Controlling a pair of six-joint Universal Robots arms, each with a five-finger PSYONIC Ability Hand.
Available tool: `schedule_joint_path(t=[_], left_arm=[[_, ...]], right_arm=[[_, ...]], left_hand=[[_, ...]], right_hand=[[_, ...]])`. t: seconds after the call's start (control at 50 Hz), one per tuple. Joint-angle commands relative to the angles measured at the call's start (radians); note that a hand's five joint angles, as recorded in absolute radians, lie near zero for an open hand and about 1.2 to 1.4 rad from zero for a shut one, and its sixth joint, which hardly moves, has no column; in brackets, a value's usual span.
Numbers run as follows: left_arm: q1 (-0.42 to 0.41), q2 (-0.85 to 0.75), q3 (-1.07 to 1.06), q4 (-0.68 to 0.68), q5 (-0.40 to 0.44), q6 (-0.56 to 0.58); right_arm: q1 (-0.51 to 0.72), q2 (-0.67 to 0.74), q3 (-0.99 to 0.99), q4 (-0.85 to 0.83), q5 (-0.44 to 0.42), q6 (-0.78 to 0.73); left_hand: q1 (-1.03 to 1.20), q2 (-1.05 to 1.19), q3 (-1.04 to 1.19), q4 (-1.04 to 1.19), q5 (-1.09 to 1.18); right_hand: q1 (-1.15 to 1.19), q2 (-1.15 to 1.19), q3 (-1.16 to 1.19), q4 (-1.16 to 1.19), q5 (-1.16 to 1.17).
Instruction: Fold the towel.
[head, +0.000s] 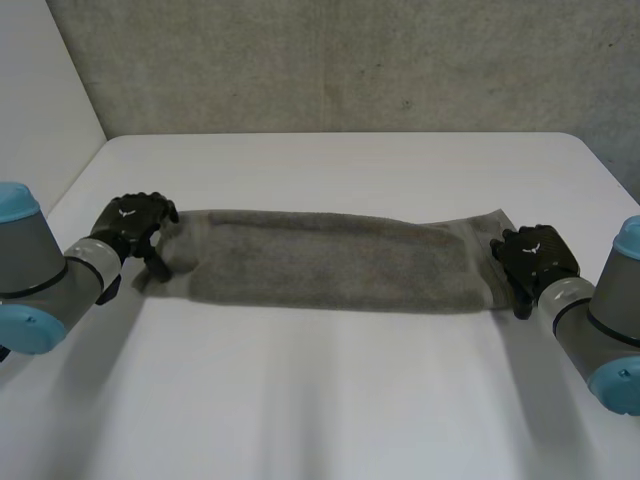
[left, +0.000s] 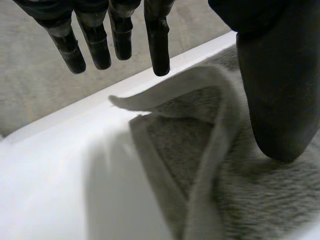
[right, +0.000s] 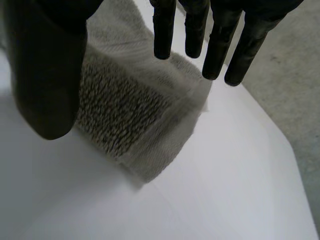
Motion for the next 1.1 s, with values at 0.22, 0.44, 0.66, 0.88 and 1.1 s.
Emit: schedule_joint_path(t=[0.22,0.44,0.66,0.88,1.1], left_arm=[[0.052,-0.082,0.077,0.037,-0.222,-0.006],[0.050,-0.025,0.011,0.020,-0.222,-0.008],[0.009,0.145,-0.075,0.018,-0.221,-0.009],[-0.114,0.260,-0.089,-0.018,-0.231,-0.022],[-0.127,0.297,-0.164,-0.051,-0.241,-0.232]], right_arm=[[-0.026,0.041,-0.017,-0.017,-0.014,-0.001],[-0.029,0.049,-0.023,-0.029,-0.014,-0.002],[-0.039,0.052,-0.027,-0.057,-0.017,-0.002],[-0.089,0.038,-0.033,-0.041,-0.017,-0.079],[-0.273,0.017,-0.150,-0.018,-0.017,-0.349]], left_hand=[[-0.012,-0.005,-0.010,-0.011,0.012],[-0.027,-0.020,-0.025,-0.026,-0.003],[-0.010,-0.002,-0.007,-0.009,0.015],[-0.012,-0.005,-0.010,-0.011,0.012],[-0.012,-0.005,-0.010,-0.011,0.012]], right_hand=[[0.190,0.202,0.191,0.191,0.172],[0.299,0.311,0.299,0.300,0.281],[0.879,0.890,0.879,0.879,0.860],[1.038,1.050,1.038,1.039,1.020],[1.038,1.050,1.038,1.039,1.020]])
